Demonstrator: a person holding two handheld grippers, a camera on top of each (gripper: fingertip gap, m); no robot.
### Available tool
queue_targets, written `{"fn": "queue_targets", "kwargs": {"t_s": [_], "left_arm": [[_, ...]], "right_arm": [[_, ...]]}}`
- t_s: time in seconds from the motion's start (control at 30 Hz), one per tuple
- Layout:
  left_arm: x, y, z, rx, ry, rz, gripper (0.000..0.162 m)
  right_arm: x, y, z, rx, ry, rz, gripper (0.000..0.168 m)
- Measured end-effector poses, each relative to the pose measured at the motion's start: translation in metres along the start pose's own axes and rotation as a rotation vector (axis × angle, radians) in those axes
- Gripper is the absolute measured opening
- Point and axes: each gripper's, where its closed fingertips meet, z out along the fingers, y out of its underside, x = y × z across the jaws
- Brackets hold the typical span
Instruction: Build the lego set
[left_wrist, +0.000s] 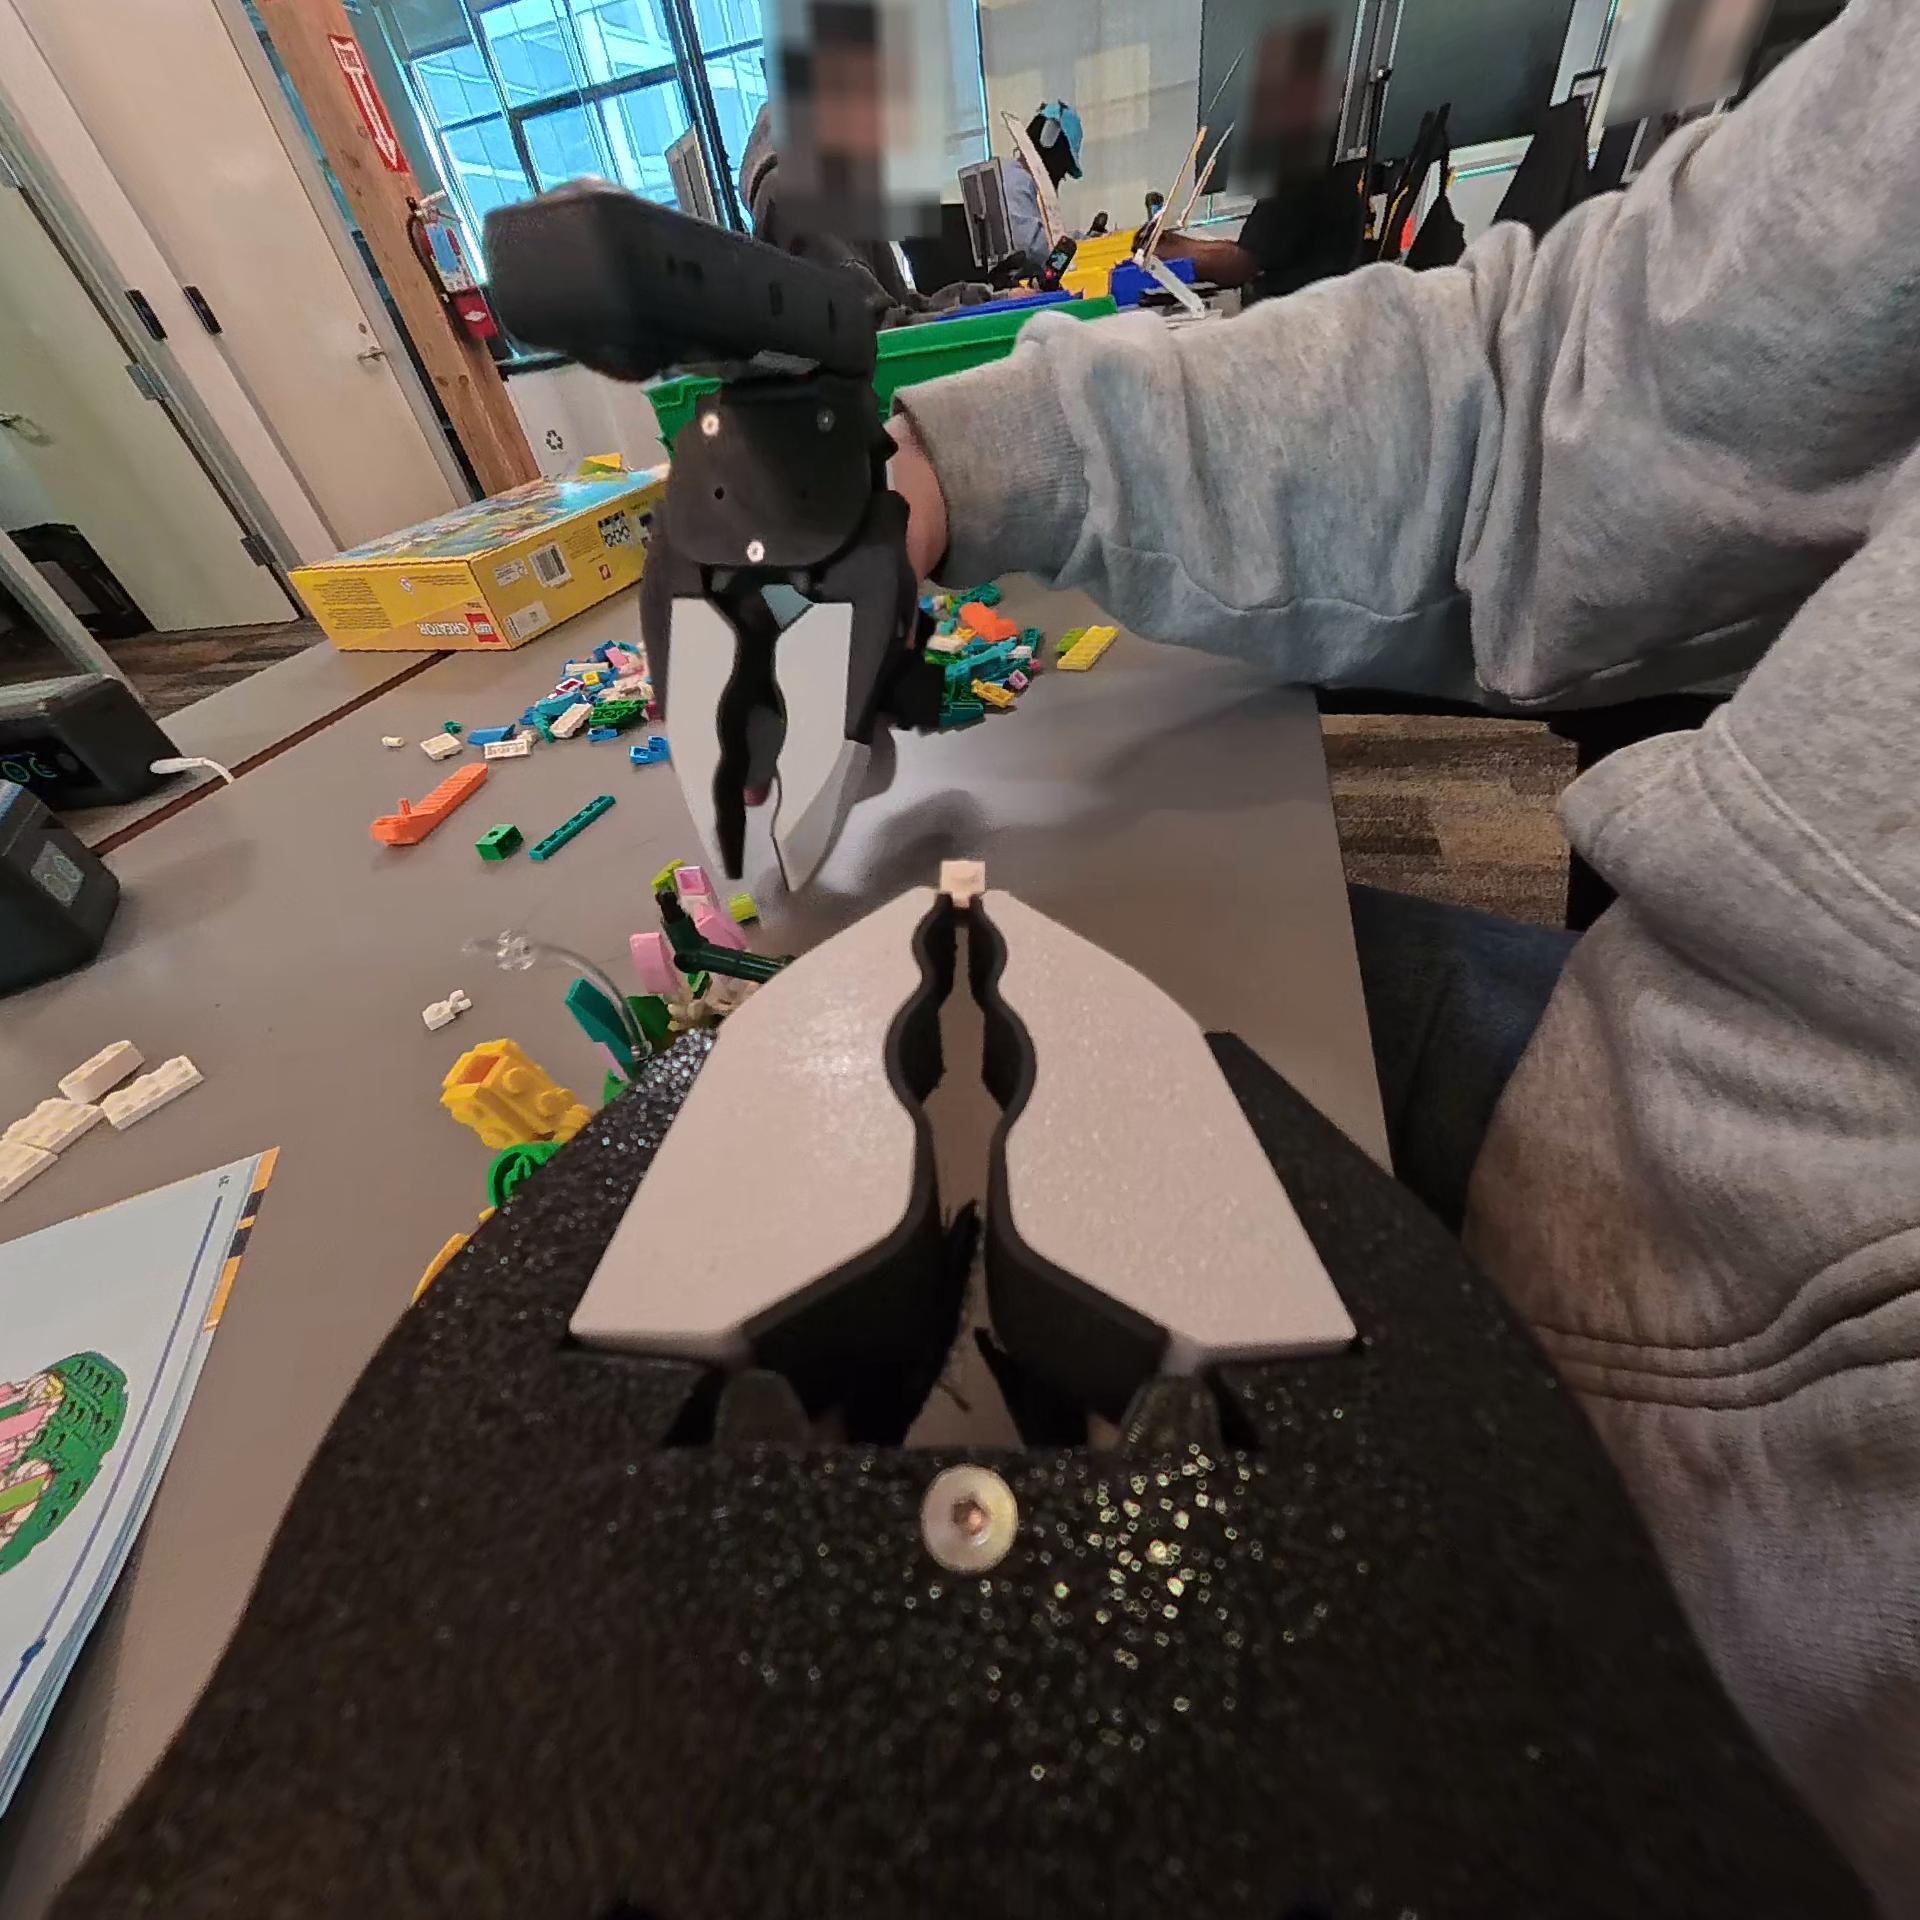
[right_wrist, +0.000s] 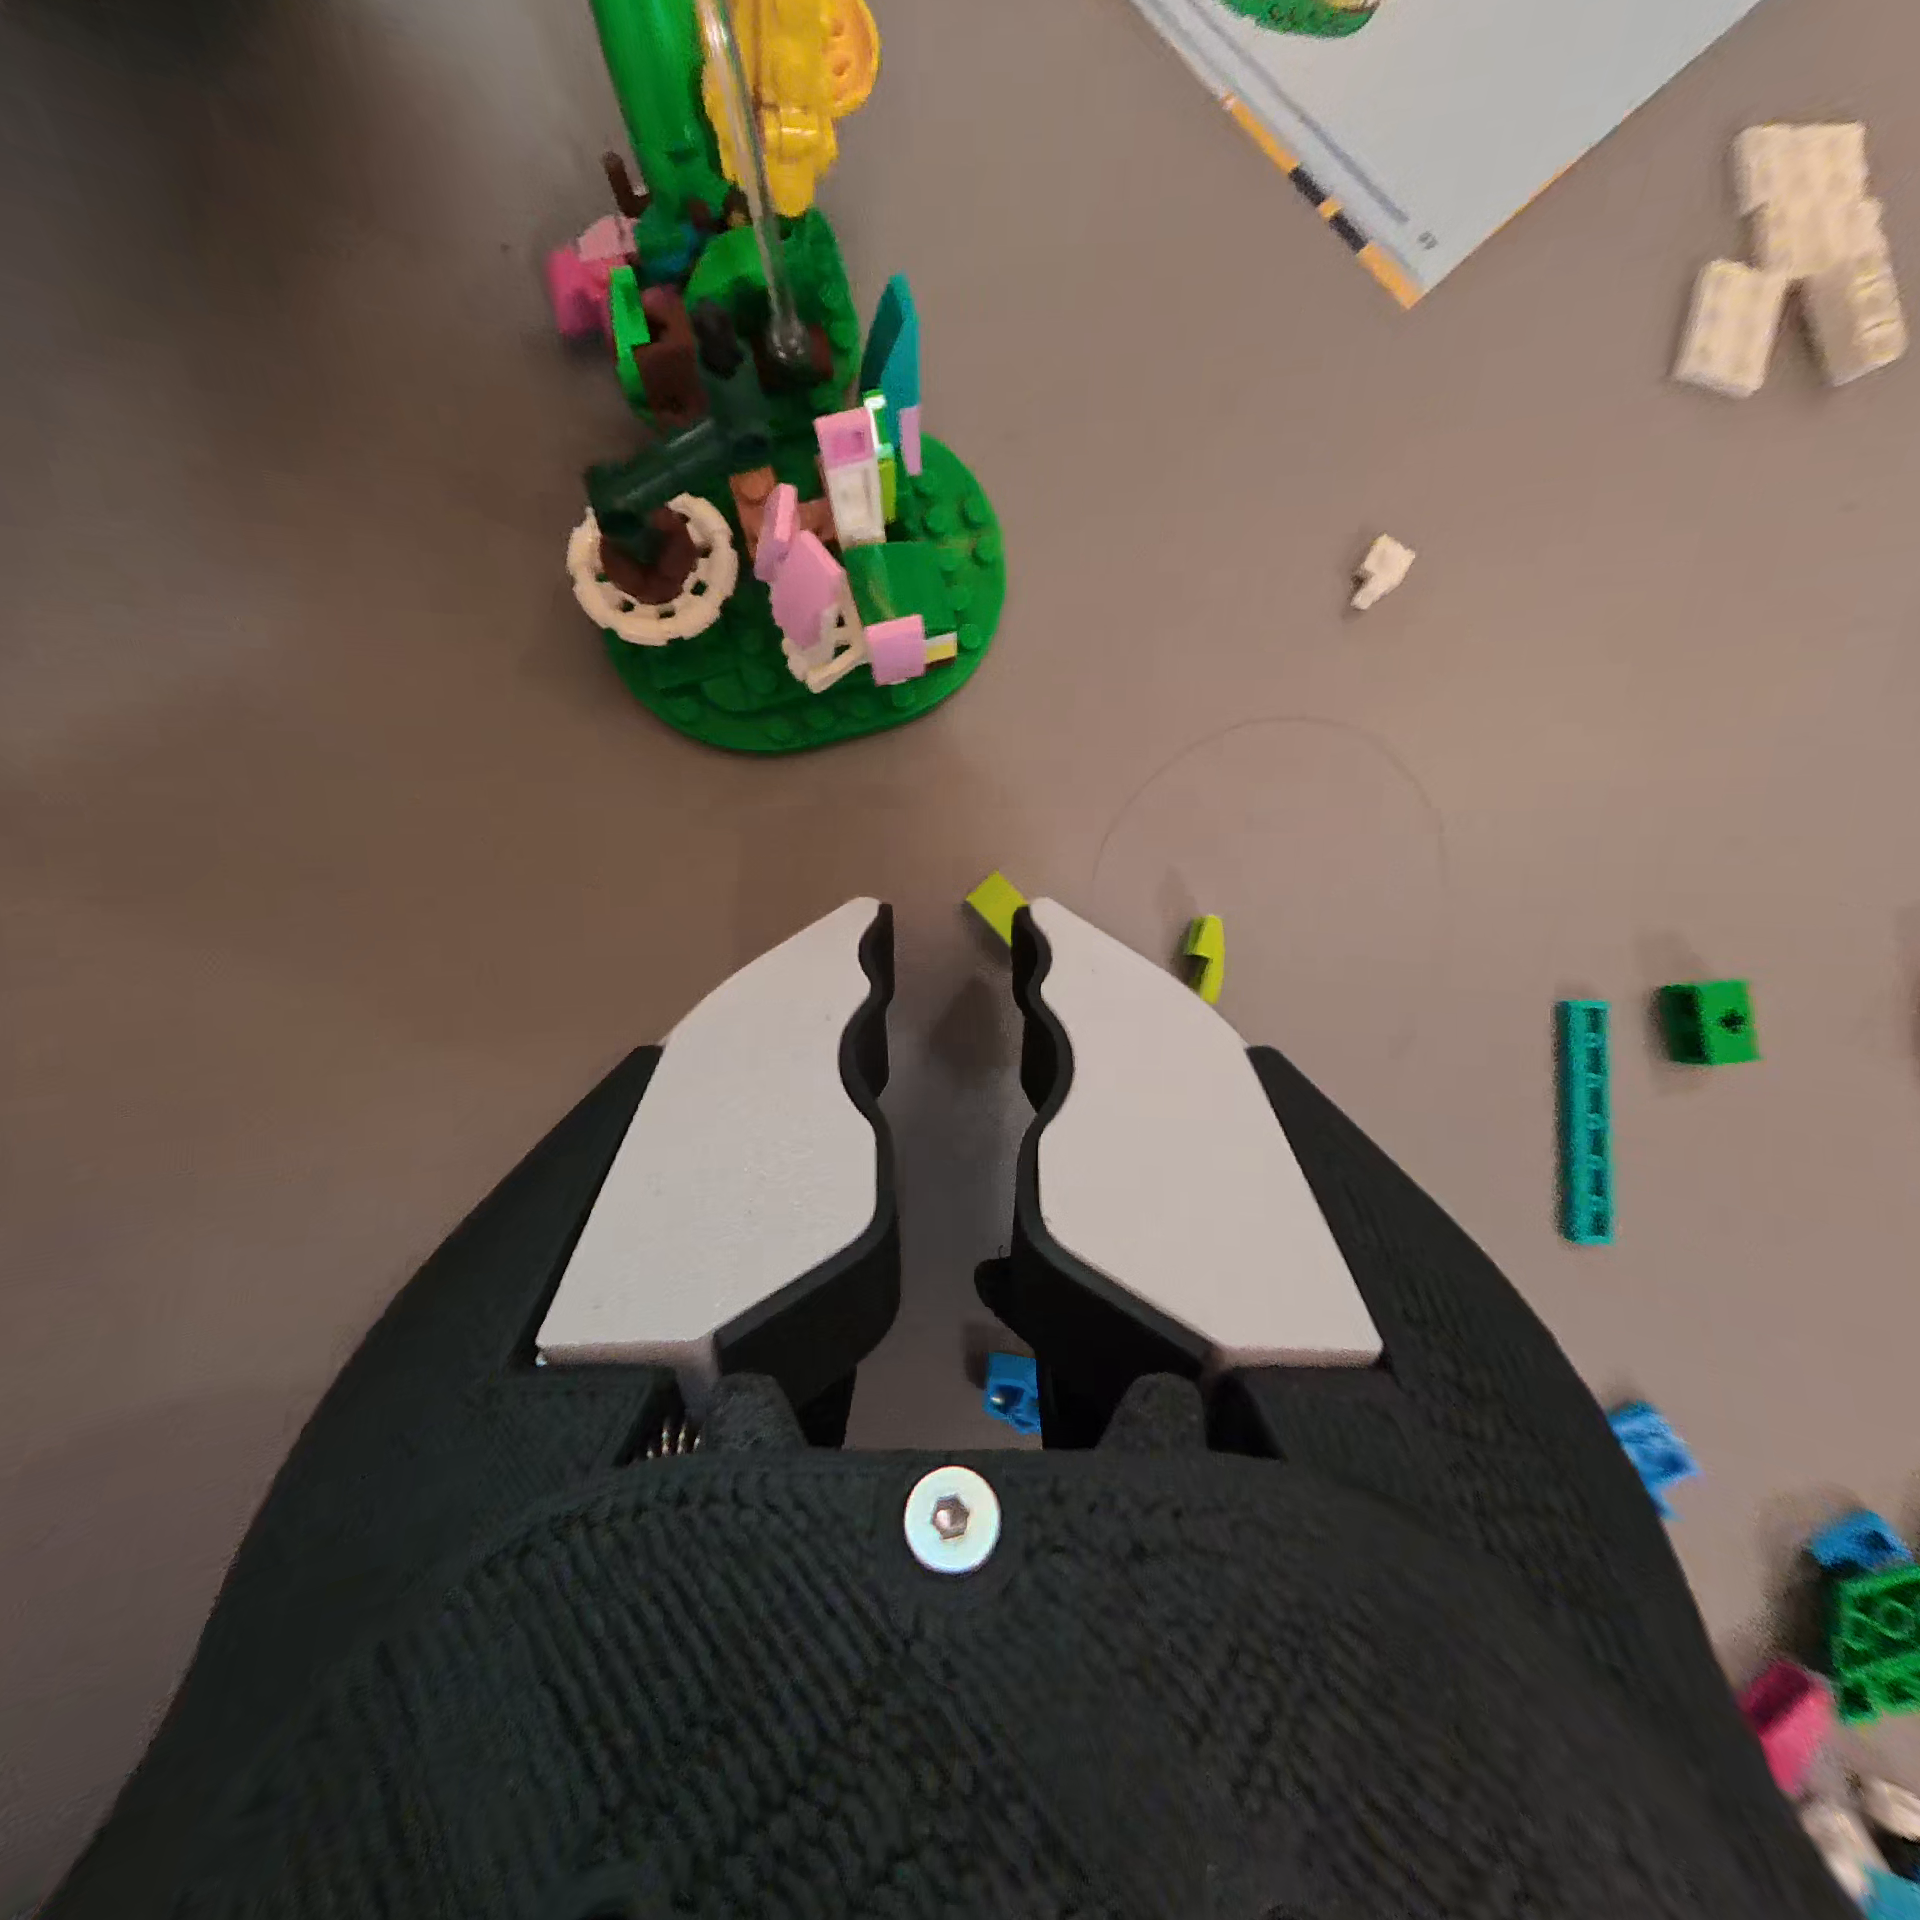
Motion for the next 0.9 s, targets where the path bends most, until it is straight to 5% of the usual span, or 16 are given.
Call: {"fn": "queue_targets", "kwargs": {"t_s": [0.3,0.9], "left_arm": [[0.004,0.002,0.002,-0.027,0.013,0.021,0.002],[0.006,0.001,0.0,-0.025,0.023,0.006,0.002]], "right_arm": [[0.006,0.001,-0.001,-0.112,-0.031,-0.336,0.013],[0.011,0.005,0.01,-0.232,-0.138,-0.334,0.007]]}}
